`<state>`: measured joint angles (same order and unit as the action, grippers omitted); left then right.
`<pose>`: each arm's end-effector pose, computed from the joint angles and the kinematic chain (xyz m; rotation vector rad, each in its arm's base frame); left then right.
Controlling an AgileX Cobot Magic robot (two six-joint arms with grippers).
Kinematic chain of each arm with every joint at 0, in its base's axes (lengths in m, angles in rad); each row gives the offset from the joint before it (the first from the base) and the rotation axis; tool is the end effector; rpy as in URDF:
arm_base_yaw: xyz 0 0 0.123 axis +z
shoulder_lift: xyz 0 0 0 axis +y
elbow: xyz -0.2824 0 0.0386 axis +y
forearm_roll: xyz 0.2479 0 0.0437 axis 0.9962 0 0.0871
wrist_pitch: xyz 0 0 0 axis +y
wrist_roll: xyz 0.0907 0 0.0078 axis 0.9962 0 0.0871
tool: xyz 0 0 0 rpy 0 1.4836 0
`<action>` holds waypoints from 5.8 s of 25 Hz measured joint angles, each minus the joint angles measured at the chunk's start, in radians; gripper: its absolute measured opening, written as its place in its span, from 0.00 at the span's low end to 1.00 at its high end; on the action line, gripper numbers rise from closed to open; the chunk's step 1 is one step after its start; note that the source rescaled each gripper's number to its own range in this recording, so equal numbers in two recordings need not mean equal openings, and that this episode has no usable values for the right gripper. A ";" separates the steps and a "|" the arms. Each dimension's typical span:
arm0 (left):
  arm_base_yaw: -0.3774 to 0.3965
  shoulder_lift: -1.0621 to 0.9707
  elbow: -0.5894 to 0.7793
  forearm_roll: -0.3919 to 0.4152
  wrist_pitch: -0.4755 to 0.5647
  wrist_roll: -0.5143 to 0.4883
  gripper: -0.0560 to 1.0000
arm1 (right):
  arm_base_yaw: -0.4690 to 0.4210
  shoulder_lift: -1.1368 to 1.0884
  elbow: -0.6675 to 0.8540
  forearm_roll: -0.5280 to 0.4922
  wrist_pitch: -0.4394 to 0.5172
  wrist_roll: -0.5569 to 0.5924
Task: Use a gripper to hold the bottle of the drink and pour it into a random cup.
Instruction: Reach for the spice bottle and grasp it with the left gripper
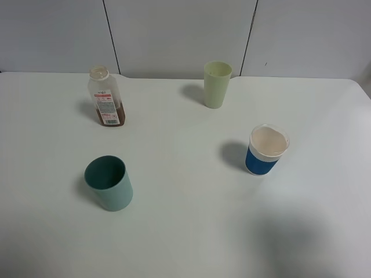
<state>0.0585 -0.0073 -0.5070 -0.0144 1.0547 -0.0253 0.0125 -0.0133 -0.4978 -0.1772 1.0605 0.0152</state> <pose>-0.0065 -0.0015 0.2796 -0.0840 2.0222 0.0038 -0.0071 -0.0141 0.2775 0.0120 2.0258 -0.1941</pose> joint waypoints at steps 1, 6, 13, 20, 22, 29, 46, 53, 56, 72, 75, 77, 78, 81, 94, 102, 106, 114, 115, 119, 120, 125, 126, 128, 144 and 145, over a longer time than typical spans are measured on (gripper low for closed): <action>0.000 0.000 0.000 0.000 0.000 0.000 1.00 | 0.000 0.000 0.000 0.000 0.000 0.000; 0.000 0.000 0.000 0.000 0.000 0.000 1.00 | 0.000 0.000 0.000 0.000 0.000 0.000; 0.000 0.000 0.000 0.000 0.000 0.000 1.00 | 0.000 0.000 0.000 0.000 0.000 0.000; 0.000 0.000 0.000 0.000 0.000 0.000 1.00 | 0.000 0.000 0.000 0.000 0.000 0.000; 0.000 0.000 0.000 0.000 0.000 0.000 1.00 | 0.000 0.000 0.000 0.000 0.000 0.000; 0.000 0.000 0.000 0.000 0.000 0.000 1.00 | 0.000 0.000 0.000 0.000 0.000 0.000; 0.000 0.000 0.000 0.000 0.000 0.000 1.00 | 0.000 0.000 0.000 0.000 0.000 0.000; 0.000 0.000 0.000 0.000 0.000 0.000 1.00 | 0.000 0.000 0.000 0.000 0.000 0.000; 0.000 0.000 0.000 0.000 0.000 0.000 1.00 | 0.000 0.000 0.000 0.000 0.000 0.000; 0.000 0.000 0.000 0.000 0.000 0.000 1.00 | 0.000 0.000 0.000 0.000 0.000 0.000; 0.000 0.000 0.000 0.000 0.000 0.000 1.00 | 0.000 0.000 0.000 0.000 0.000 0.000; 0.000 0.000 0.000 0.000 0.000 0.000 1.00 | 0.000 0.000 0.000 0.000 0.000 0.000; 0.000 0.000 0.000 0.000 0.000 0.000 1.00 | 0.000 0.000 0.000 0.000 0.000 0.000; 0.000 0.000 0.000 0.002 0.000 -0.008 1.00 | 0.000 0.000 0.000 0.000 0.000 0.000; 0.000 0.142 -0.057 0.008 -0.176 -0.011 1.00 | 0.000 0.000 0.000 0.000 0.000 0.000; 0.000 0.353 -0.059 0.008 -0.376 0.011 1.00 | 0.000 0.000 0.000 0.000 0.000 0.000; 0.000 0.461 -0.059 0.007 -0.459 0.060 1.00 | 0.000 0.000 0.000 0.000 0.000 0.000; 0.000 0.666 -0.059 0.007 -0.603 0.105 1.00 | 0.000 0.000 0.000 0.000 0.000 0.000; 0.000 0.689 -0.059 0.007 -0.620 0.115 1.00 | 0.000 0.000 0.000 0.000 0.000 0.000; 0.000 0.774 -0.059 0.008 -0.689 0.156 1.00 | 0.000 0.000 0.000 0.000 0.000 0.000; 0.000 0.792 -0.059 0.008 -0.703 0.171 1.00 | 0.000 0.000 0.000 0.000 0.000 0.000; -0.026 0.889 -0.059 0.009 -0.777 0.195 1.00 | 0.000 0.000 0.000 0.000 0.000 0.000; -0.042 0.906 -0.059 0.014 -0.798 0.195 1.00 | 0.000 0.000 0.000 0.000 0.000 0.000; -0.073 0.941 -0.059 0.023 -0.853 0.195 1.00 | 0.000 0.000 0.000 0.000 0.000 0.000; -0.104 1.176 -0.059 0.508 -1.120 -0.240 1.00 | 0.000 0.000 0.000 0.000 0.000 0.000; -0.104 1.182 -0.059 0.567 -1.150 -0.299 1.00 | 0.000 0.000 0.000 0.000 0.000 0.000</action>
<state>-0.0459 1.1747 -0.5660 0.5522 -0.0951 -0.3239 0.0125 -0.0133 -0.4978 -0.1772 1.0605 0.0152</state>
